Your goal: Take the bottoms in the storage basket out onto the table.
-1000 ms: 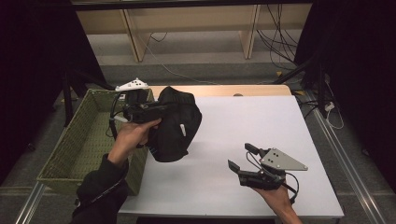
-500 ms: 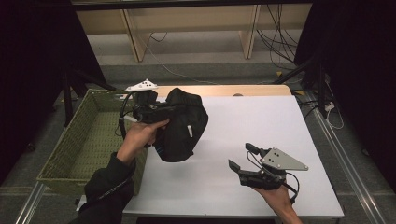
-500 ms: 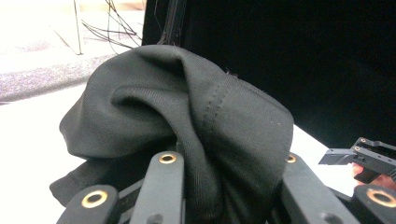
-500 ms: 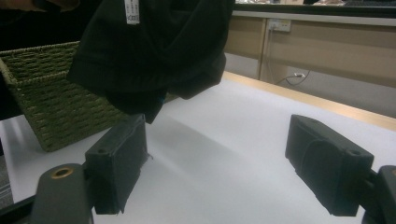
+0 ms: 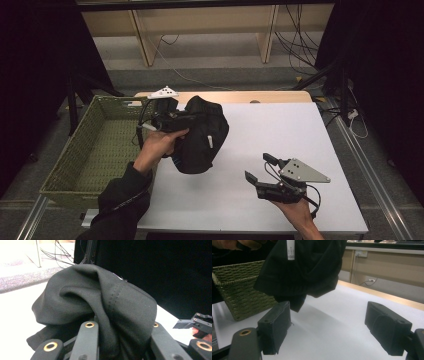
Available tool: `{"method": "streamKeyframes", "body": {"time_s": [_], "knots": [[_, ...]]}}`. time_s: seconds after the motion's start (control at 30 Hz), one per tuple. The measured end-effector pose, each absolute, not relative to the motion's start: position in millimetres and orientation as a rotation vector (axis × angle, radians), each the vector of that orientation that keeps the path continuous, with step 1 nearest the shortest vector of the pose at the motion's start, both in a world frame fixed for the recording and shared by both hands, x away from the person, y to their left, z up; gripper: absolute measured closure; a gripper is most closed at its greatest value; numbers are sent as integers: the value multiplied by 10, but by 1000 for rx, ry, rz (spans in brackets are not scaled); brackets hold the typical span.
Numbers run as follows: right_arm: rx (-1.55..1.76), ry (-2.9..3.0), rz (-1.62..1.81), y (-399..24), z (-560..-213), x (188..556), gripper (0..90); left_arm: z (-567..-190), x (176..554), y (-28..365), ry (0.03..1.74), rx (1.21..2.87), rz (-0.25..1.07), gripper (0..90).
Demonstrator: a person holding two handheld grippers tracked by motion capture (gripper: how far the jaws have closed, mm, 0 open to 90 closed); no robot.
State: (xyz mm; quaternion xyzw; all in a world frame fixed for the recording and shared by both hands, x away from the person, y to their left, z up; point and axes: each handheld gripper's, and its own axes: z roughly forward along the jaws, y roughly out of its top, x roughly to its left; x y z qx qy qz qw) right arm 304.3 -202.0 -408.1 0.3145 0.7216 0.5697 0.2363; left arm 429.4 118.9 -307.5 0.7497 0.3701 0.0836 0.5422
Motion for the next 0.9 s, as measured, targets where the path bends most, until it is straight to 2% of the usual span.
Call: {"method": "streamKeyframes", "body": {"time_s": [0.9], "knots": [[851,1978,1557,-2024,-4067,3026,217,-3374,4379,874,882,1865,171,740]]}}
